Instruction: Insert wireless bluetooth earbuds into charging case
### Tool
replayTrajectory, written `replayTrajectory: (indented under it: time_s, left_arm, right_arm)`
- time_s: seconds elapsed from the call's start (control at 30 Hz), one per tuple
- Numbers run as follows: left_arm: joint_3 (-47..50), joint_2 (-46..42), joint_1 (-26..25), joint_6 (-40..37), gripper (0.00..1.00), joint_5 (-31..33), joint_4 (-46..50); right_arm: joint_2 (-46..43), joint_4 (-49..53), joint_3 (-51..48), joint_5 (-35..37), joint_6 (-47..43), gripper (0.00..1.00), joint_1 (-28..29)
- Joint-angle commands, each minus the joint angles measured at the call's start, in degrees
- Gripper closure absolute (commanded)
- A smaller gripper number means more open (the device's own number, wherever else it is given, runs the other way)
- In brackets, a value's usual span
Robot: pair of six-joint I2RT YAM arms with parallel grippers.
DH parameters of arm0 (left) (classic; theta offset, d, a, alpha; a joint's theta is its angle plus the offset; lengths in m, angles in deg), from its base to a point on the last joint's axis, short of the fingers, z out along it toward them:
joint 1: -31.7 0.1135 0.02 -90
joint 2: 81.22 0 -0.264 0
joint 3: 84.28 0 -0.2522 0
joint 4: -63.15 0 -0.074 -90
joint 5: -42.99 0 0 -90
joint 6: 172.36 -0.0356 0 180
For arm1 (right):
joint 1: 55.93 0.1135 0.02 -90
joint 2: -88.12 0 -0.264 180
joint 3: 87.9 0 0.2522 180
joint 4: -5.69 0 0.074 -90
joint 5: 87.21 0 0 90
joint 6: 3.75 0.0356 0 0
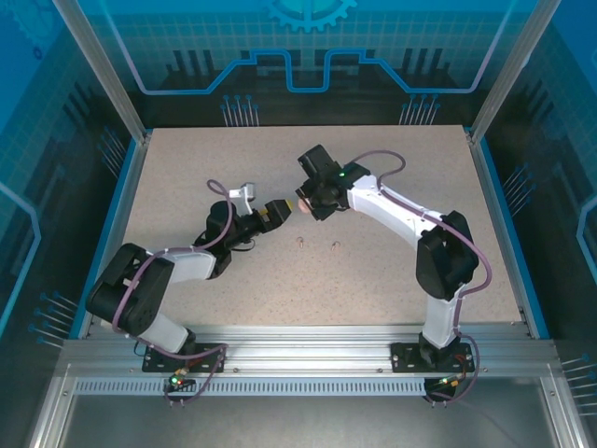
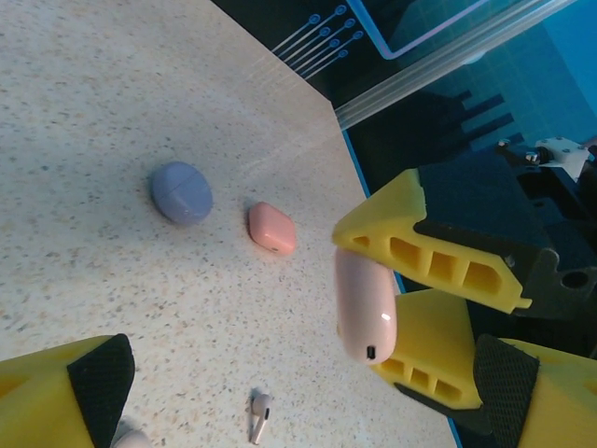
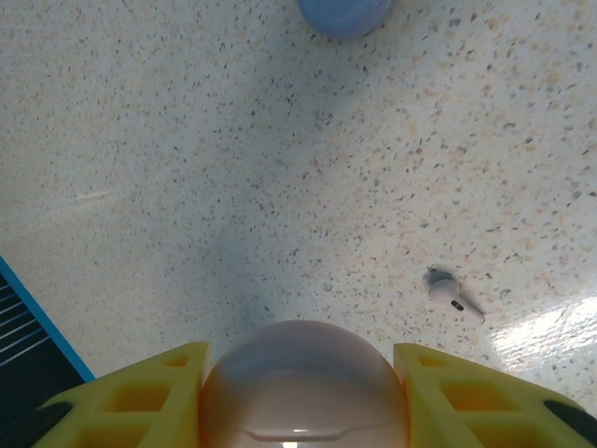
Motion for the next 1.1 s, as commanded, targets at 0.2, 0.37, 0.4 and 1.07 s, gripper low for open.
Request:
replayTrajectory:
  time_s: [0.2, 0.37, 0.4, 1.07]
  left_arm:
    - [-3.4, 4.9, -2.7, 0.9, 0.13, 0.8, -4.8]
    - [-3.9, 6.9, -3.3, 1.5, 0.24, 0.9, -5.9]
    - [-4.0, 7.2, -3.5, 1.7, 0.25, 1.0, -5.9]
    - [-5.9, 10.1, -3.9, 3.0, 0.5, 2.9, -7.4]
  right_arm:
    - [0.2, 0.0, 2.3, 1.3, 1.8, 0.6, 1.7]
    - [0.7, -0.3, 2.5, 0.9, 1.6, 0.6, 1.8]
    - [0.7, -0.4, 2.6, 0.8, 1.6, 0.6, 1.9]
    - [1.4, -1.7, 2.4, -0.6, 1.3, 0.6, 2.2]
